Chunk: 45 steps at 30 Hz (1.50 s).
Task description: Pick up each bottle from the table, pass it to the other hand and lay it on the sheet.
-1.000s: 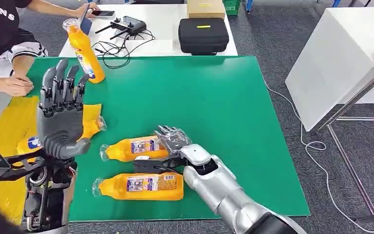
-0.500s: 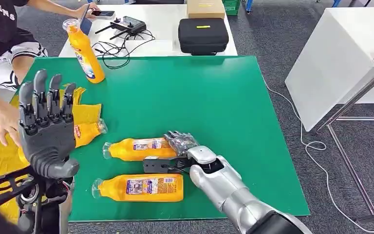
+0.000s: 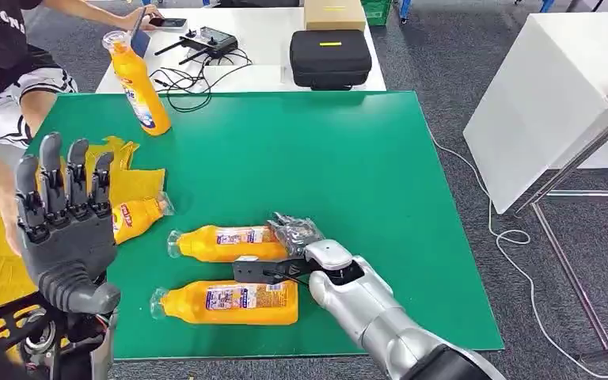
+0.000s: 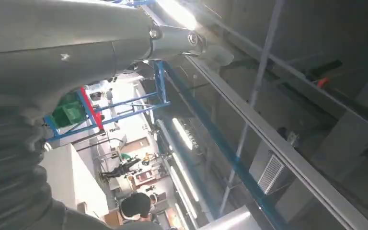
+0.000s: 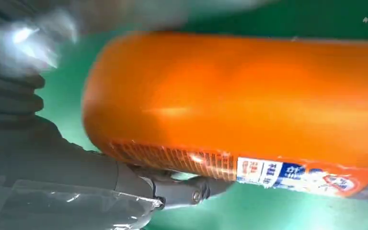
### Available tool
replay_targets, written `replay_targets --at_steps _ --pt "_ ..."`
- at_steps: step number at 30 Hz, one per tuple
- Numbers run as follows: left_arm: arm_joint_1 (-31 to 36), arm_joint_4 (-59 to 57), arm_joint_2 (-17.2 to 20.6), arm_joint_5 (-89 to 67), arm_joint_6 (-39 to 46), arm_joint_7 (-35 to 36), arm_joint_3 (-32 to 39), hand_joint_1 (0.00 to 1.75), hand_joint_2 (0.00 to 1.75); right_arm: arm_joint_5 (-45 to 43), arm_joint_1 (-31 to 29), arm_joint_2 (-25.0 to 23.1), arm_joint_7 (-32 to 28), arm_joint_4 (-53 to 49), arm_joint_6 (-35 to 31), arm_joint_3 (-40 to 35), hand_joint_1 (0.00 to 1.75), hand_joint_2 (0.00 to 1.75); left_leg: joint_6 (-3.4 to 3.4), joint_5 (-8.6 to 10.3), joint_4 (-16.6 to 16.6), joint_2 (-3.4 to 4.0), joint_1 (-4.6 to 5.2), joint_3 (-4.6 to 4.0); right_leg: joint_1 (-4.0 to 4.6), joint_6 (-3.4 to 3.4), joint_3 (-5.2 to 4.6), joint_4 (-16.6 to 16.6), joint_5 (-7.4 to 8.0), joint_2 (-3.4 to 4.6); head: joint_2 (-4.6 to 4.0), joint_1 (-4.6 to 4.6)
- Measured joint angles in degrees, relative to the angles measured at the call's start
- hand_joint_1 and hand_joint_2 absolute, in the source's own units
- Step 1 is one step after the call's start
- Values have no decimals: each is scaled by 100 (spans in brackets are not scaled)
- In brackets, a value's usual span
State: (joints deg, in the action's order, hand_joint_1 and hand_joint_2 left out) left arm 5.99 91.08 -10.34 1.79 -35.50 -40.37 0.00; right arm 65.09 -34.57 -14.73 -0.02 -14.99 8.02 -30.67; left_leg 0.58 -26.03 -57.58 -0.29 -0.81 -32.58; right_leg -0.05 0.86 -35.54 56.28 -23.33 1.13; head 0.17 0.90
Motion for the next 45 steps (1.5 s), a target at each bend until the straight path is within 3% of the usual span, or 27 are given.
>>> replay_targets --at_steps 1,4,17,26,34,39,45 --pt "-5 7 0 0 0 0 0 0 175 4 6 0 0 0 0 0 140 175 0 0 0 0 0 0 0 0 0 0 0 0 0 2" --pt "-9 22 0 0 0 0 0 0 175 13 14 0 0 0 -2 0 173 175 0 0 0 0 0 1 0 0 0 0 0 1 0 2" --pt "-83 44 -28 -2 37 0 15 0 175 190 50 17 144 2 -289 -4 175 175 0 0 0 -1 0 1 0 0 2 0 0 0 0 2" --pt "-196 44 -28 -114 258 2 26 0 175 -181 53 42 123 -44 -1764 229 175 175 0 0 0 -1 0 -1 0 0 2 0 0 0 0 0" --pt "-232 44 -28 -114 280 2 31 0 175 -240 58 42 73 -57 -1818 376 175 175 0 -1 0 -1 0 -2 0 0 2 0 0 0 0 2" --pt "-351 -15 -24 -312 603 2 37 0 175 -1153 103 7 -751 -240 -2976 874 175 175 0 0 0 -2 0 -2 0 0 2 0 0 0 0 2" --pt "-392 -450 6 -771 1136 333 35 0 175 -2291 247 -98 -1977 -765 -3515 1705 175 175 0 -1 0 -1 0 -2 0 0 1 0 0 -1 0 2"
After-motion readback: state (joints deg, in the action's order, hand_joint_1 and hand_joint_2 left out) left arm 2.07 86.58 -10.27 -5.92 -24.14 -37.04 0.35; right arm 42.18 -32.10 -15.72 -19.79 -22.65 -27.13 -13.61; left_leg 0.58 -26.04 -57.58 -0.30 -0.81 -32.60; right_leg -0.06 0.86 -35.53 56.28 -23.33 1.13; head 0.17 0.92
